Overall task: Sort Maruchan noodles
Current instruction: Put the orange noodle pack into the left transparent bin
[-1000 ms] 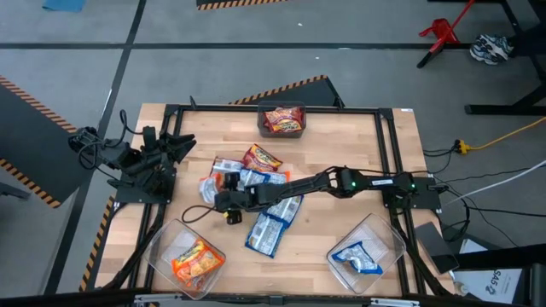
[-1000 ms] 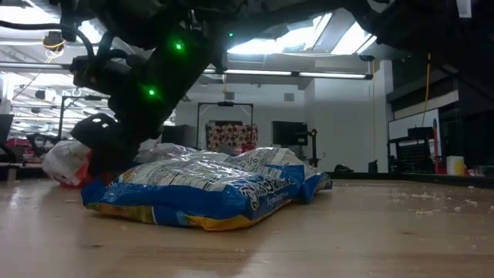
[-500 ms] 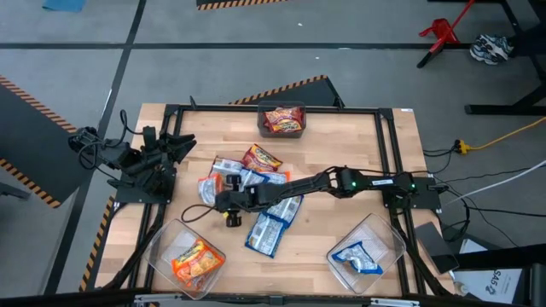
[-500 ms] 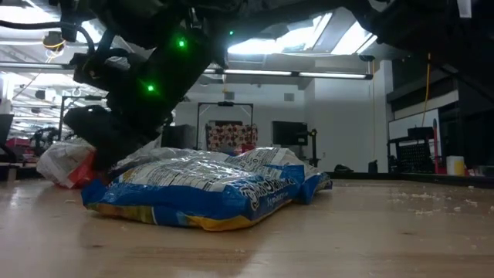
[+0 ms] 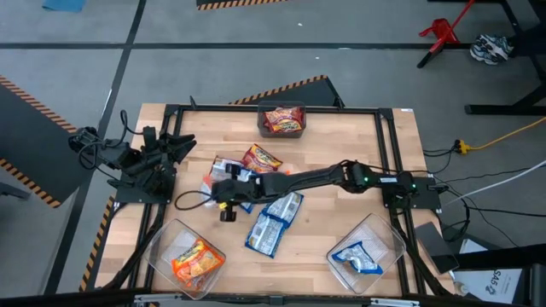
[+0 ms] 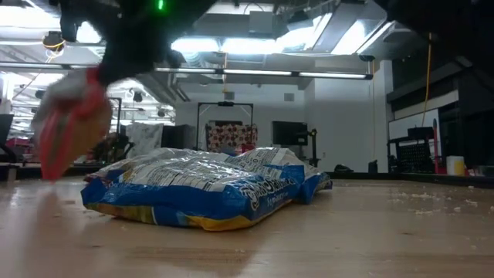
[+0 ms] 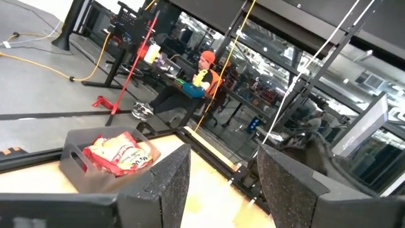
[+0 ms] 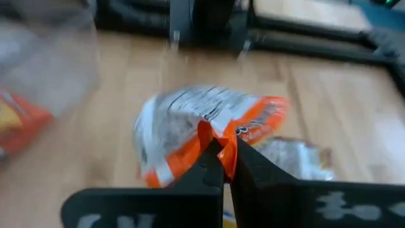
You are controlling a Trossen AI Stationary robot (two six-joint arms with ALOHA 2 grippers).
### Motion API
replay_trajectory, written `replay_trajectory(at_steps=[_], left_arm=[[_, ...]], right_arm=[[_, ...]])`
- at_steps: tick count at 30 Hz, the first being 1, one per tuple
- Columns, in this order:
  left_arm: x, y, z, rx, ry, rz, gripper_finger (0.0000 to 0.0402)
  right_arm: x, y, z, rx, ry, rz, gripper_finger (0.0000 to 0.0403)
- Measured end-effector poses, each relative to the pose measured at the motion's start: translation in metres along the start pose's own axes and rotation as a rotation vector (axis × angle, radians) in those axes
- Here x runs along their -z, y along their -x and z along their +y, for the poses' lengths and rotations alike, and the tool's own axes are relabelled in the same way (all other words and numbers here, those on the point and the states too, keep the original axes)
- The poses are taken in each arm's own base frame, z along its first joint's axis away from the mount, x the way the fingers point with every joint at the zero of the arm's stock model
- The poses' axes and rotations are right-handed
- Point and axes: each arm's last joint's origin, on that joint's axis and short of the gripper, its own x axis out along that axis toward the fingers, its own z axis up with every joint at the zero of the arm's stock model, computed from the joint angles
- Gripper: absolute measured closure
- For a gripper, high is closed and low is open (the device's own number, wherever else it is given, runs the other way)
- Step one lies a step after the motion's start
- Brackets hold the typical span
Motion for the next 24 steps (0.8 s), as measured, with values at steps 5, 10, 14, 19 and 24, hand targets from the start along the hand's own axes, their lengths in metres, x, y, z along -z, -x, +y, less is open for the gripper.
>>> replay_trajectory(at_steps=[5, 10, 14, 19, 24], left_arm=[[0.000, 0.000, 0.000, 0.001, 0.007, 0.000, 0.0225], [0.000, 0.000, 0.000, 0.001, 0.008, 0.000, 0.0225], [0.000, 0.000, 0.000, 0.000, 0.009, 0.000, 0.0225], [0.000, 0.000, 0.000, 0.001, 0.031, -0.001, 0.0225], [0.000, 0.000, 0.000, 0.001, 0.053, -0.001, 0.0225]], right_arm=[[-0.026, 0.028, 0.004, -0.032, -0.020, -0.129, 0.0403], [-0.047, 0.049, 0.025, -0.123, -0.007, -0.289, 0.0403], [-0.055, 0.061, 0.049, -0.212, -0.002, -0.392, 0.0403], [-0.056, 0.070, 0.071, -0.243, 0.078, -0.446, 0.0403], [-0.061, 0.072, 0.073, -0.231, 0.090, -0.504, 0.0403]])
